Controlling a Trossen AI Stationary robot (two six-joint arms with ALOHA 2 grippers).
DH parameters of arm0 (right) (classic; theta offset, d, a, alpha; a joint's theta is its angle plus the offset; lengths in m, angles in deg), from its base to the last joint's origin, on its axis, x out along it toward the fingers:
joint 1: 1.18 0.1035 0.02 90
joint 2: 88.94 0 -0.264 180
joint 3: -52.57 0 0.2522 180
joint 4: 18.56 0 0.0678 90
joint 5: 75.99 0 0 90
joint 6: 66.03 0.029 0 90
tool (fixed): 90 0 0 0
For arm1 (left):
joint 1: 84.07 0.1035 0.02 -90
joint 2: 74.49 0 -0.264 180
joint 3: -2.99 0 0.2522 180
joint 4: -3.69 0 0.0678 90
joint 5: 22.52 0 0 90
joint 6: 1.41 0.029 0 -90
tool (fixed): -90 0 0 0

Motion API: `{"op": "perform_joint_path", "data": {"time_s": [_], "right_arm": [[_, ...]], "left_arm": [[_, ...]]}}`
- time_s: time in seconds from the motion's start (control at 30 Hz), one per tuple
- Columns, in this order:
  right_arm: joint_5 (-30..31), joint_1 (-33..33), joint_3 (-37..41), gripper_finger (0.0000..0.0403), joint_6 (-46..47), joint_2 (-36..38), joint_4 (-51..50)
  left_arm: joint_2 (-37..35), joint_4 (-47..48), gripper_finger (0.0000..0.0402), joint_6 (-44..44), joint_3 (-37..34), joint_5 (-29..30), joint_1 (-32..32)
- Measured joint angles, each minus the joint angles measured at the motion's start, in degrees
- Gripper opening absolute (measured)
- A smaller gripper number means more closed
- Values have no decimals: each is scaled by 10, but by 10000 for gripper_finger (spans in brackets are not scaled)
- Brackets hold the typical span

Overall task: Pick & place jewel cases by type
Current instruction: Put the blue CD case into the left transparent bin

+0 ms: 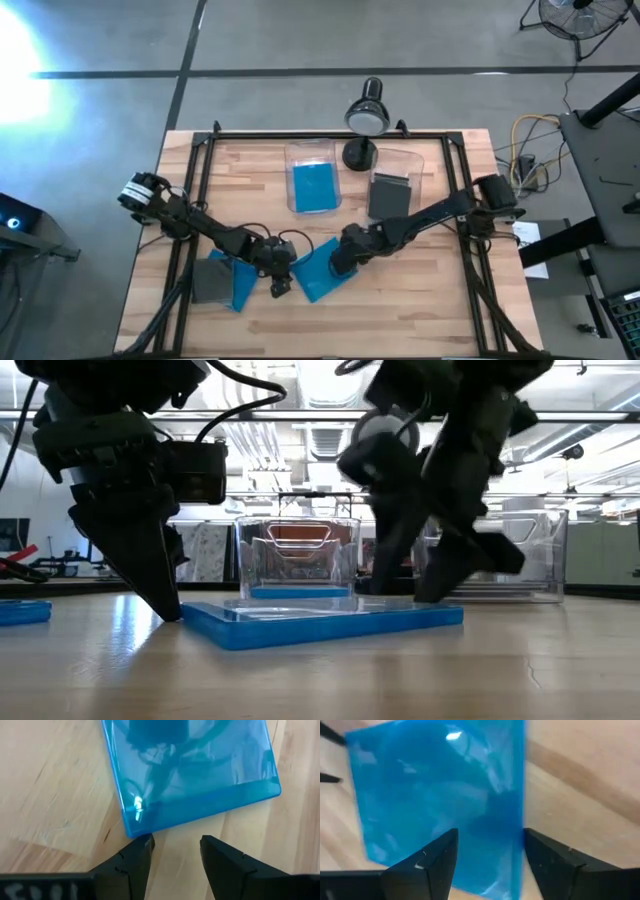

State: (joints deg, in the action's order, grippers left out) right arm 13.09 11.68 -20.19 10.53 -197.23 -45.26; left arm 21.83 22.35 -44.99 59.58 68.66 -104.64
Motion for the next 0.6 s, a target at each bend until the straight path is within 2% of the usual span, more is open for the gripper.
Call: {"op": "perform_joint_path", "data": {"time_s": [0.13,0.37,0.5,0.6], "right_arm": [[-59,-1,-41,219,-30,-33,-31],[-64,-1,-90,219,-94,2,-83],[-43,-5,-104,219,-113,52,-17],[-34,-7,-101,219,-112,47,16]], "left_arm": [[25,-9,155,-9,0,-4,-1],[49,-18,155,5,-6,-6,-16],[47,-35,155,7,-20,-7,-20],[44,-39,155,7,-23,-9,-20]]}}
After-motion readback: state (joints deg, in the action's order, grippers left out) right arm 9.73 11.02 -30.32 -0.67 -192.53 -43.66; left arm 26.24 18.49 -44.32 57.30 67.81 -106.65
